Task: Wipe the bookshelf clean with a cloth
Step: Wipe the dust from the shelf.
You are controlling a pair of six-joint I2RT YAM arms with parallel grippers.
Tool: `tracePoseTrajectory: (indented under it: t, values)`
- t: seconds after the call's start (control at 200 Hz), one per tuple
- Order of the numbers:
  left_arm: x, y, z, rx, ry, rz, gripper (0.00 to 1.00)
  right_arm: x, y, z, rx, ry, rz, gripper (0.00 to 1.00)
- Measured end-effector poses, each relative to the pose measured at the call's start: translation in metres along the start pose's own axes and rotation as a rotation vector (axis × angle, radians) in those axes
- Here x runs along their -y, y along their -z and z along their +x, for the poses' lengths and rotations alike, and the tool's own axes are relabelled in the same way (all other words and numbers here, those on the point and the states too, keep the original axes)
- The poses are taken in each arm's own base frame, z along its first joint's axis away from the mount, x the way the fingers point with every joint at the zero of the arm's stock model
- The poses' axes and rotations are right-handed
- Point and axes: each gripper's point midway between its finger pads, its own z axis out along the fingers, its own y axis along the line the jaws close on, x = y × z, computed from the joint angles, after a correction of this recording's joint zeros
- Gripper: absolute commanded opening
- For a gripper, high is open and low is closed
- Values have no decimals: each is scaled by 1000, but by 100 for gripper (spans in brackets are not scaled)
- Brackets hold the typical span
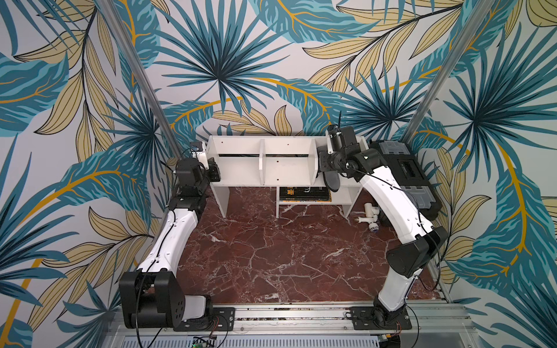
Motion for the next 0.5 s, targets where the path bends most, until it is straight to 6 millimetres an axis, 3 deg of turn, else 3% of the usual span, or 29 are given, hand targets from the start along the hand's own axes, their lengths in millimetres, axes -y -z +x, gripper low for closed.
tracePoseTrajectory:
  t: [0.105, 0.21, 0.29, 0.366, 0.501]
  values:
    - [0, 0, 0, 0, 0, 0, 0, 20, 12, -21, 67, -13, 93, 0]
    - [0, 0, 0, 0, 0, 0, 0, 45, 15, -19, 71, -19, 205, 0]
    - [0, 0, 0, 0, 0, 0, 0, 66, 10, 0, 26, -10, 290, 0]
    - [0, 0, 0, 0, 0, 0, 0, 81, 6, 32, -44, 9, 342, 0]
    - [0, 0, 0, 0, 0, 0, 0, 76, 4, 81, -144, 23, 293, 0]
